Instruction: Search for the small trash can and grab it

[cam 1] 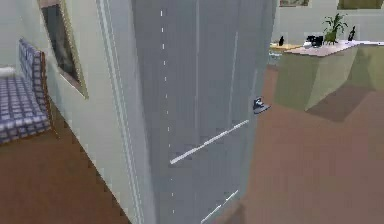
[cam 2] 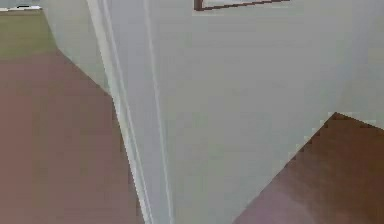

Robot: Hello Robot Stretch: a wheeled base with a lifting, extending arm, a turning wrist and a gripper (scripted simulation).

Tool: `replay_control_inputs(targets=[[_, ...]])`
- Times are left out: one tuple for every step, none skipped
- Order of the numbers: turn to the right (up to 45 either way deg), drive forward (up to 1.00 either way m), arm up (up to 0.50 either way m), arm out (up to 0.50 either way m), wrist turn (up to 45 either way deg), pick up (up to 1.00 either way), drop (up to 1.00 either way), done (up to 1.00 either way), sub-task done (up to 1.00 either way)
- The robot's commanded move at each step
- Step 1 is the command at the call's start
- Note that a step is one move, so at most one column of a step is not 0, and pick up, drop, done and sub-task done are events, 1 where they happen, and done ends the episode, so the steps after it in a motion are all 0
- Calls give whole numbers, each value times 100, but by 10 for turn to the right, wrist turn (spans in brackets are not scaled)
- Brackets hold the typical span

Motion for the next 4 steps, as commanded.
replay_control_inputs(targets=[[420,0,0,0,0,0,0,0,0],[30,0,0,0,0,0,0,0,0],[-270,0,0,0,0,0,0,0,0],[0,50,0,0,0,0,0,0,0]])
